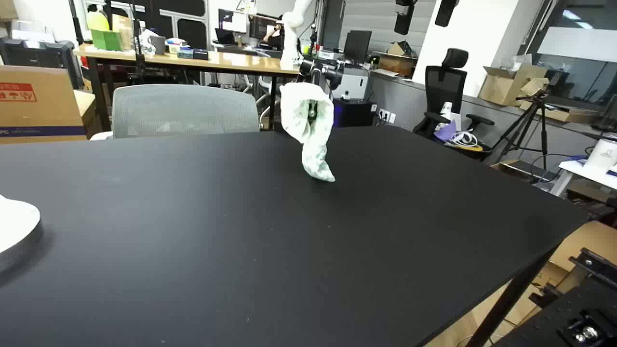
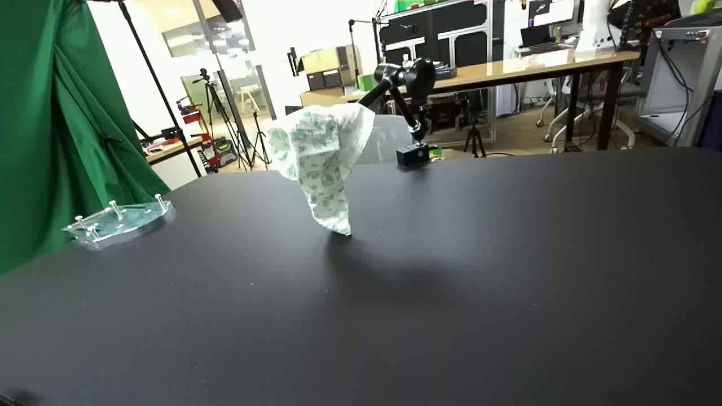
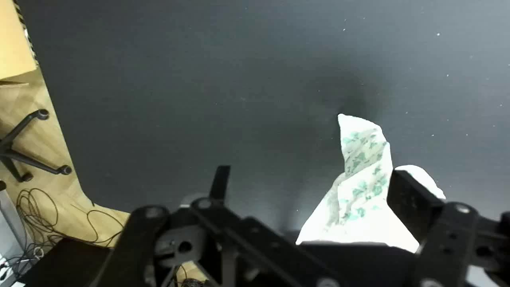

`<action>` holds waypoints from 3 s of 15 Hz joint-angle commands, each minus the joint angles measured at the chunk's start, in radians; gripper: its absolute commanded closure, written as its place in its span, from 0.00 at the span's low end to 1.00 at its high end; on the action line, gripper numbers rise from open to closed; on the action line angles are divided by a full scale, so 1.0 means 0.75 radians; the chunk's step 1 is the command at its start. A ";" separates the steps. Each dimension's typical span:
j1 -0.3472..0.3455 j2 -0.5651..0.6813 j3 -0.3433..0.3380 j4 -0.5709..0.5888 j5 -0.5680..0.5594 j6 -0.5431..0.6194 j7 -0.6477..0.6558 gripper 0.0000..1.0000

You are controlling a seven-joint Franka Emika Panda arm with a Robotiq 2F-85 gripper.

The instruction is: Take the cloth off the stand and put it on the table

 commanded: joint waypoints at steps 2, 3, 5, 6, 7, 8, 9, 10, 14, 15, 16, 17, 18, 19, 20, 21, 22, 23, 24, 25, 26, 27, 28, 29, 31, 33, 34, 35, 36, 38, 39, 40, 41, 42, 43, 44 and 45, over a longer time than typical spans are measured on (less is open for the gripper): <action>0.013 0.001 -0.012 0.002 -0.006 -0.004 0.005 0.00; 0.013 0.001 -0.012 0.002 -0.006 -0.004 0.005 0.00; 0.013 0.001 -0.012 0.002 -0.006 -0.004 0.005 0.00; 0.013 0.001 -0.012 0.002 -0.006 -0.004 0.005 0.00; 0.013 0.001 -0.012 0.002 -0.006 -0.004 0.005 0.00; 0.013 0.001 -0.012 0.002 -0.006 -0.004 0.005 0.00; 0.013 0.001 -0.012 0.002 -0.006 -0.004 0.005 0.00; 0.013 0.001 -0.012 0.002 -0.006 -0.004 0.005 0.00; 0.023 0.019 -0.017 0.006 0.000 0.011 -0.020 0.00; 0.027 0.035 -0.016 0.009 -0.007 0.025 -0.029 0.00; 0.045 0.063 -0.026 0.012 0.004 0.057 -0.073 0.00; 0.057 0.094 -0.028 0.013 0.002 0.102 -0.105 0.00; 0.072 0.123 -0.032 0.015 0.005 0.145 -0.143 0.00; 0.083 0.157 -0.032 0.019 0.006 0.187 -0.174 0.00; 0.092 0.200 -0.030 0.023 0.003 0.244 -0.197 0.00; 0.095 0.243 -0.027 0.028 -0.005 0.298 -0.211 0.00; 0.099 0.286 -0.026 0.034 -0.003 0.347 -0.224 0.00; 0.102 0.328 -0.026 0.040 -0.003 0.390 -0.236 0.00; 0.106 0.370 -0.026 0.044 0.002 0.428 -0.246 0.00; 0.107 0.405 -0.026 0.048 0.004 0.460 -0.255 0.00; 0.107 0.442 -0.024 0.052 0.001 0.492 -0.257 0.00; 0.107 0.475 -0.023 0.056 0.001 0.522 -0.260 0.00; 0.109 0.503 -0.024 0.061 0.007 0.548 -0.265 0.00; 0.111 0.528 -0.022 0.065 0.011 0.571 -0.270 0.00; 0.117 0.570 -0.019 0.075 0.023 0.616 -0.279 0.00; 0.123 0.605 -0.018 0.087 0.019 0.663 -0.269 0.00; 0.126 0.620 -0.017 0.091 0.017 0.688 -0.264 0.00; 0.129 0.632 -0.017 0.097 0.014 0.704 -0.262 0.00; 0.131 0.643 -0.017 0.100 0.016 0.720 -0.263 0.00; 0.135 0.657 -0.017 0.105 0.021 0.742 -0.260 0.27; 0.136 0.661 -0.017 0.105 0.025 0.747 -0.260 0.33; 0.137 0.662 -0.017 0.104 0.028 0.756 -0.261 0.40; 0.137 0.664 -0.017 0.104 0.029 0.760 -0.263 0.49; 0.137 0.664 -0.016 0.104 0.032 0.761 -0.265 0.55; 0.137 0.662 -0.016 0.103 0.036 0.762 -0.268 0.63; 0.137 0.662 -0.016 0.103 0.037 0.764 -0.268 0.69; 0.136 0.661 -0.016 0.102 0.037 0.769 -0.268 0.75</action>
